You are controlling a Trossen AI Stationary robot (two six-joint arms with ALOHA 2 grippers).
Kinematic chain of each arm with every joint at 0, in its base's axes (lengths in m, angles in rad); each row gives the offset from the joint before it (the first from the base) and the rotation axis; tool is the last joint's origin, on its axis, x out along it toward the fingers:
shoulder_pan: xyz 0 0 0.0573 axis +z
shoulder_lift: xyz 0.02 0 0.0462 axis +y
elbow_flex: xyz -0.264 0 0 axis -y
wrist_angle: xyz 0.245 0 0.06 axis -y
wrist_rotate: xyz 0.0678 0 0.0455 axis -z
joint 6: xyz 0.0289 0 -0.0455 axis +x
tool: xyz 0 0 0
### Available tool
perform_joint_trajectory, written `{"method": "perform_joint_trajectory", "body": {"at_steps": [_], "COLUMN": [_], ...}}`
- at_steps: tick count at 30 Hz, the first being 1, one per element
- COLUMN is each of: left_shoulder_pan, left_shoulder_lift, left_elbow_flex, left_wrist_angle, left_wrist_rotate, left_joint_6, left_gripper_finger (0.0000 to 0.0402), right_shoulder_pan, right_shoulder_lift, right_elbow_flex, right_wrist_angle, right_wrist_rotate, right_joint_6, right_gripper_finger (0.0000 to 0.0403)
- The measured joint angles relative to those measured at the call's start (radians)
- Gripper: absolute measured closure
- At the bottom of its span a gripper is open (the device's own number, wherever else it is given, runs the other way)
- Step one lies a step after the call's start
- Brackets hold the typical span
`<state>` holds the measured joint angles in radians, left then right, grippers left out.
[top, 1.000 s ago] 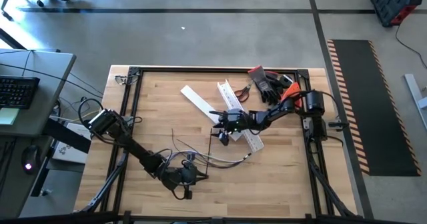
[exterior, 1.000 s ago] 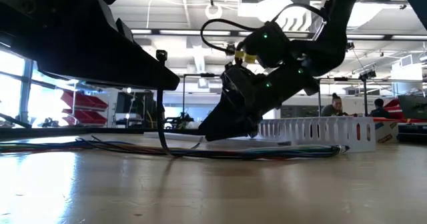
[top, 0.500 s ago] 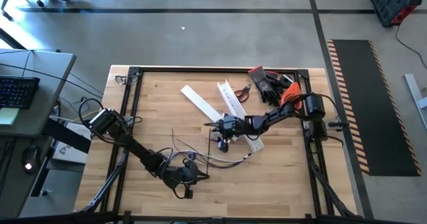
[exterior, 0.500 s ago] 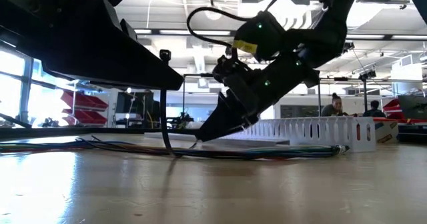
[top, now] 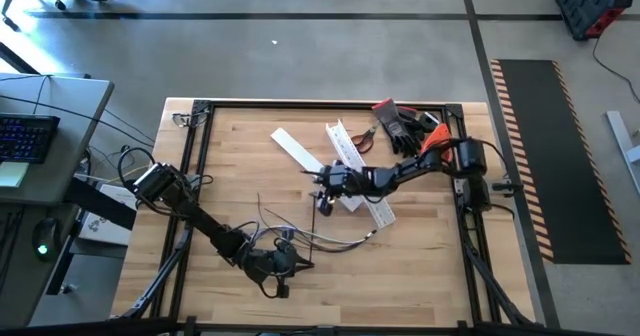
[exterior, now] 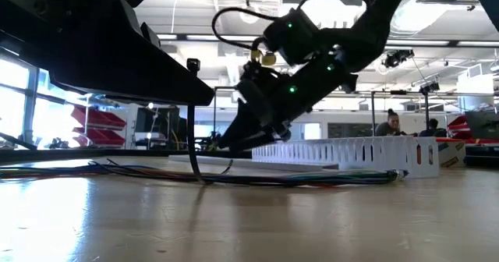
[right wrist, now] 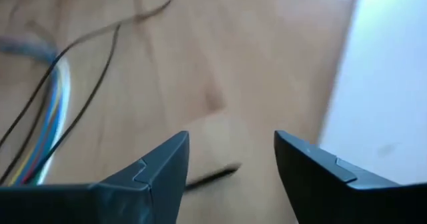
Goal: Ziptie cables
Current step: Wrap the colored cables with the black zip tie
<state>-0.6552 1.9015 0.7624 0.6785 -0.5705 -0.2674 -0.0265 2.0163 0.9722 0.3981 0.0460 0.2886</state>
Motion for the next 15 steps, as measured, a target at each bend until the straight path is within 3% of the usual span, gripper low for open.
{"method": "perform_joint_trajectory", "body": {"at_steps": [15], "left_shoulder_pan": [0.000], "left_shoulder_lift": [0.000], "left_elbow_flex": [0.000], "left_wrist_angle": [-0.001], "left_wrist_rotate": [0.001], "left_joint_6": [-0.001], "left_gripper_finger": [0.0402], "right_shoulder_pan": [0.040], "right_shoulder_lift": [0.141], "right_elbow_flex": [-0.004], "right_wrist_angle": [0.221], "right_wrist_rotate": [-0.116], "right_joint_6": [-0.072], "right_gripper_finger": [0.0194]}}
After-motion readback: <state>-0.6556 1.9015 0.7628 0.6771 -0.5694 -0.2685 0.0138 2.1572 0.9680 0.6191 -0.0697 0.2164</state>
